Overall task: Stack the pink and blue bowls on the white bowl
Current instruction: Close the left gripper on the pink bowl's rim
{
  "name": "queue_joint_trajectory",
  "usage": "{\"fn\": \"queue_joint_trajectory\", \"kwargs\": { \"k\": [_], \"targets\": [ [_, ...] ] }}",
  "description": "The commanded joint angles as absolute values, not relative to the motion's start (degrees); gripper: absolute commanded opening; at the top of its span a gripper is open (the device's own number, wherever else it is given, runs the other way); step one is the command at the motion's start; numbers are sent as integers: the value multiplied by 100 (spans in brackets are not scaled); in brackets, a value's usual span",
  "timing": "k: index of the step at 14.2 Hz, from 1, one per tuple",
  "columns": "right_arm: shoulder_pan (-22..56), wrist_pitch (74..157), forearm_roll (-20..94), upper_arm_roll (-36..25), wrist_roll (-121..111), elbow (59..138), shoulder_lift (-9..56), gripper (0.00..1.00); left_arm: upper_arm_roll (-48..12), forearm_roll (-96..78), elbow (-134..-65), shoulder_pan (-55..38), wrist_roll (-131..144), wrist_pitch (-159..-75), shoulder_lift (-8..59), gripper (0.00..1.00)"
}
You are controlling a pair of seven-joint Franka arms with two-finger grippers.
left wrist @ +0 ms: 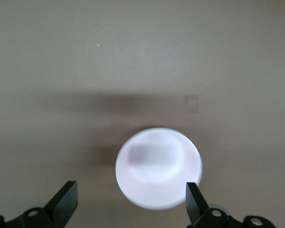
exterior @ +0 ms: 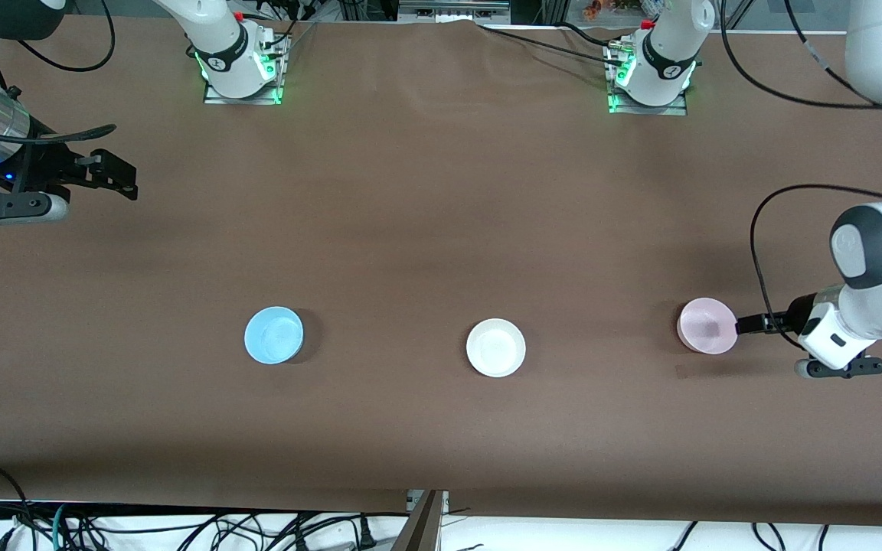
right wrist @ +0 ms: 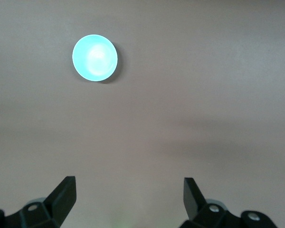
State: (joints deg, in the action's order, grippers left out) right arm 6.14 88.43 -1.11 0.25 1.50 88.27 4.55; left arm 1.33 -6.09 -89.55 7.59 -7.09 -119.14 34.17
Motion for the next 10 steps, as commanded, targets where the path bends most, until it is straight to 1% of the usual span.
{"fn": "queue_joint_trajectory", "kwargs": {
  "k": [1,5,6,8,9,10],
  "targets": [
    [606,8816,-167,44,105,8798,404,100,228,-948,-9464,800,-1317,-12567,3427,100],
    [606,8807,-167,44,105,8798,404,100,439,-1651,-9536,791,-1810,-12735,3656,100],
    [606,8824,-167,44,105,8798,404,100,457,-1678,-9588,782,-1863,-12744,3665,96],
    [606,8816,-167,53,105,8798,404,100,466,-1679,-9606,765,-1863,-12735,3674,74],
    [606,8815,-167,53,105,8798,404,100,466,-1679,-9624,747,-1855,-12735,3674,67],
    [606,8815,-167,53,105,8798,404,100,466,-1696,-9659,738,-1854,-12744,3700,66]
  ]
}}
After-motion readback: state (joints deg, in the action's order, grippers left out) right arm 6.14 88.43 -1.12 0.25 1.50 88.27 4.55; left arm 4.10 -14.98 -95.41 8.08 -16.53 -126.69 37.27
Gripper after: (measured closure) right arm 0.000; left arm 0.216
